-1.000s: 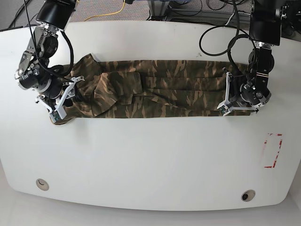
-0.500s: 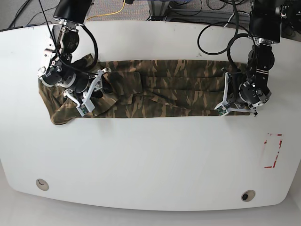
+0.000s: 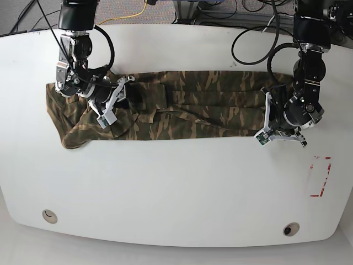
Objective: Layout the t-shirt on the table in an organized manner, then fold the t-shirt properly
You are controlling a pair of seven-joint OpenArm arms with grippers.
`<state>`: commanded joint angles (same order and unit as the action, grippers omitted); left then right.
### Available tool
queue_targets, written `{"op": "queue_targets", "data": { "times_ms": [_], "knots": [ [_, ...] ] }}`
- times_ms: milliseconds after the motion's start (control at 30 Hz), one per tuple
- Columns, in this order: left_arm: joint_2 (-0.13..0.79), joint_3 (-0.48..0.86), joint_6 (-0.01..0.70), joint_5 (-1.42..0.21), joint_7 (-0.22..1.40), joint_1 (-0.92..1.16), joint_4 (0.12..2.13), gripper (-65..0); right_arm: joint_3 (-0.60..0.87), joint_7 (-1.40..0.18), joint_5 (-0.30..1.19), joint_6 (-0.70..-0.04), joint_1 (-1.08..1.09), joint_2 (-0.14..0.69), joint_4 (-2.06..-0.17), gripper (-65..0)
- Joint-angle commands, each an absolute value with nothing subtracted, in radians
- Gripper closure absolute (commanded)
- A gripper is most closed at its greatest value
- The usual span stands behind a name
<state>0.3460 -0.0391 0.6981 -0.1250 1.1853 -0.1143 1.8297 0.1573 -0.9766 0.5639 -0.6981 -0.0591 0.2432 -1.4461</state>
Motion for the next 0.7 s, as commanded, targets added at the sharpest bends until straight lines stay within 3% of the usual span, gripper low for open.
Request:
{"op": "queue_targets", "data": {
  "times_ms": [267, 367, 533, 700],
  "knots": [
    [0.252, 0.205, 0.698, -0.124, 1.185, -0.156, 1.833, -13.3, 0.156, -1.026, 0.559, -0.698, -0.076, 0.243, -1.592, -22.2],
    [0.216, 0.297, 0.698, -0.124, 1.185, -0.168, 1.833, -21.1, 0.156, -1.043, 0.562, -0.698, -0.076, 0.243, -1.635, -22.2],
    [0.182, 0.412, 0.698, -0.122, 1.202, -0.193, 1.822, -39.9, 0.156, -1.046, 0.559, -0.698, -0.084, 0.242, -1.685, -22.2],
    [0.168, 0.481, 0.698, -0.145, 1.257, -0.234, 1.735, -41.4, 0.156, -1.047, 0.559, -0.698, -0.087, 0.242, -1.724, -22.2]
  ]
}}
